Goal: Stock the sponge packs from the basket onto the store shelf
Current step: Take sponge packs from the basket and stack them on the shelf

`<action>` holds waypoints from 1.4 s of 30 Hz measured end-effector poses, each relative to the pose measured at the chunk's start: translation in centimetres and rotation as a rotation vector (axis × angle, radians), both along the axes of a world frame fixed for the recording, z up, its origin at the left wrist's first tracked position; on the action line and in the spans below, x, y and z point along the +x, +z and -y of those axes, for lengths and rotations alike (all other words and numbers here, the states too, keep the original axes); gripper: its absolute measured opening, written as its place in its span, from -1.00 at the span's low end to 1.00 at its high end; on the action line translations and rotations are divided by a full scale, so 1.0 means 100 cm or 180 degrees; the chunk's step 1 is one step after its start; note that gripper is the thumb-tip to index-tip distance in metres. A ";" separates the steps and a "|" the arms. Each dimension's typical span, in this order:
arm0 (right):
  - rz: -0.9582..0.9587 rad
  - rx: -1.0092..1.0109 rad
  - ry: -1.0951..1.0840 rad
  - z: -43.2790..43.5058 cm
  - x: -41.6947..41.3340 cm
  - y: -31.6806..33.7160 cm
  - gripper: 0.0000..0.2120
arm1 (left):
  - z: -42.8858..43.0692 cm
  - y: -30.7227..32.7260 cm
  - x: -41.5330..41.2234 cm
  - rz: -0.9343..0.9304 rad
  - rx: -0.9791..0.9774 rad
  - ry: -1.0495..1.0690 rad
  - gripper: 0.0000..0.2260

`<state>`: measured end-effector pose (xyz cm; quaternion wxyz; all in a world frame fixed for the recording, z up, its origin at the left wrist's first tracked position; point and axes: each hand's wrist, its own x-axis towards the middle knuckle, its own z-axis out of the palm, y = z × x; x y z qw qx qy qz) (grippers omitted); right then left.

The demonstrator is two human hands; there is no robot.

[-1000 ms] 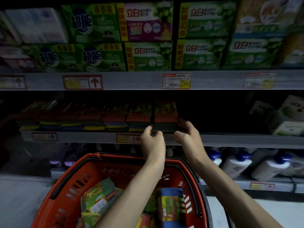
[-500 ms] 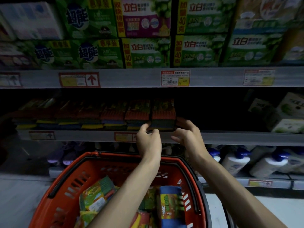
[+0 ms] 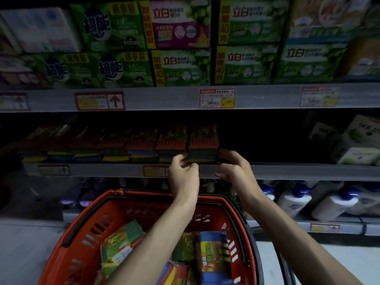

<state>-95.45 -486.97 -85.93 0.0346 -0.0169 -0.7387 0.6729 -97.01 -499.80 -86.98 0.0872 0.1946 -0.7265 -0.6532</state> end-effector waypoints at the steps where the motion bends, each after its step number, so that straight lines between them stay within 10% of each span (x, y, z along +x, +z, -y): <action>1: -0.0006 0.0023 -0.0006 -0.001 0.000 0.000 -0.51 | 0.001 0.000 0.001 0.0002 -0.0016 -0.0032 -0.67; 11: -0.0225 0.0709 -0.0001 -0.010 0.020 -0.005 -0.44 | 0.037 0.006 0.032 -0.0221 -0.0576 -0.0740 -0.69; 27: -0.0842 0.2767 0.0658 0.006 0.106 0.002 -0.32 | 0.169 0.057 0.152 -0.0476 -0.3101 -0.1636 -0.65; 38: -0.0596 0.3881 0.0874 0.022 0.121 -0.036 -0.28 | 0.246 0.012 0.158 -0.0423 -0.4286 -0.1734 -0.53; 42: 0.0460 0.4563 0.1260 0.026 0.127 -0.059 -0.26 | 0.280 -0.033 0.153 -0.0011 -0.4641 -0.1879 -0.35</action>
